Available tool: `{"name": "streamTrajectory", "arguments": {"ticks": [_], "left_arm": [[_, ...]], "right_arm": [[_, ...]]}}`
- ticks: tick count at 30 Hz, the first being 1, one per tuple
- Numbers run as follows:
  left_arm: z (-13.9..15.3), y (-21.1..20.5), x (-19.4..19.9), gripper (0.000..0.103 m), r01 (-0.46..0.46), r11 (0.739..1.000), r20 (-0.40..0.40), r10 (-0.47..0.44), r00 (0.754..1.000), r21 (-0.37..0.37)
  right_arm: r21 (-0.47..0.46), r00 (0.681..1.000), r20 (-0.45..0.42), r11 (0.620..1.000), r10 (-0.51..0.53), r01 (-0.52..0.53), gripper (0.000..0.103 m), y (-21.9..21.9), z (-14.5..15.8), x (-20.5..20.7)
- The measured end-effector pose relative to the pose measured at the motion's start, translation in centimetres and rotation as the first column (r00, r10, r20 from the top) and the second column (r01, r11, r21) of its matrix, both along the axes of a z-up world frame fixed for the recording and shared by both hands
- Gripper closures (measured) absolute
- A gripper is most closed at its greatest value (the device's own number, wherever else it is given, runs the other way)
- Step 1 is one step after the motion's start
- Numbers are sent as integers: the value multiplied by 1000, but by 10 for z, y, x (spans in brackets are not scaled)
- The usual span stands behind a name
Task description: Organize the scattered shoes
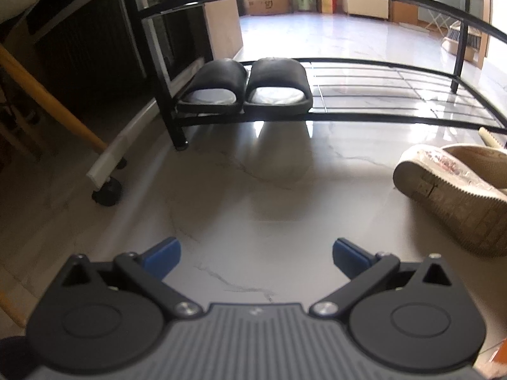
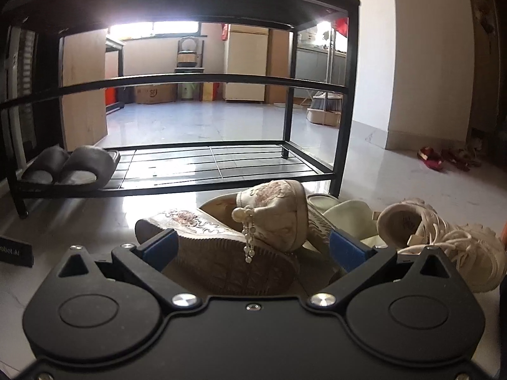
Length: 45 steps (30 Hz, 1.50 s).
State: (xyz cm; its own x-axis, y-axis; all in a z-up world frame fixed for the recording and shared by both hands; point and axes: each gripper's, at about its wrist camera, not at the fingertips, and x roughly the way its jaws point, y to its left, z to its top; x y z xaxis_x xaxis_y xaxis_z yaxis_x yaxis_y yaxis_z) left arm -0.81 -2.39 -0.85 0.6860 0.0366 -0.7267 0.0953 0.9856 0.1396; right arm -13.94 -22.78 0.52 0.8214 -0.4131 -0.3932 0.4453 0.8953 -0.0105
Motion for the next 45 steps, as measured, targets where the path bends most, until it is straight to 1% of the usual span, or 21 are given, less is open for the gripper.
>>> {"name": "streamTrajectory", "arguments": {"ticks": [4, 8, 12, 15, 17, 22, 24, 35, 45], "left_arm": [[4, -3, -2, 1, 43, 999, 22, -43, 999, -11], [5, -10, -5, 1, 80, 997, 18, -80, 997, -8], [7, -17, -5, 1, 87, 996, 3, -87, 996, -37], [10, -24, -8, 1, 110, 993, 26, -109, 994, -53], [11, -29, -7, 1, 125, 990, 17, -124, 992, -58], [10, -33, -2, 1, 132, 983, -20, -136, 991, -129], [9, -35, 0, 1, 130, 981, -27, -135, 990, -142], [5, -45, 3, 1, 168, 975, -34, -175, 984, -148], [1, -60, 6, 1, 194, 974, -39, -200, 979, -115]], "right_arm": [[9, 1000, 12, 1000, -3, 3, 0, -1, 1, -2], [7, 1000, 19, 1000, -4, 4, 0, 1, 1, -4], [5, 1000, 25, 1000, -5, 4, 0, 4, 1, -6], [5, 1000, 26, 1000, -8, 8, 0, 4, 1, -7], [7, 1000, 24, 1000, -8, 8, 0, 4, 0, -6], [6, 1000, 19, 1000, -4, 4, 0, 5, -2, -5], [5, 1000, 17, 1000, -4, 4, 0, 5, -2, -4], [11, 1000, 15, 1000, -6, 6, 0, 5, -6, -2], [32, 1000, 22, 999, -13, 12, 0, 2, -9, -1]]}}
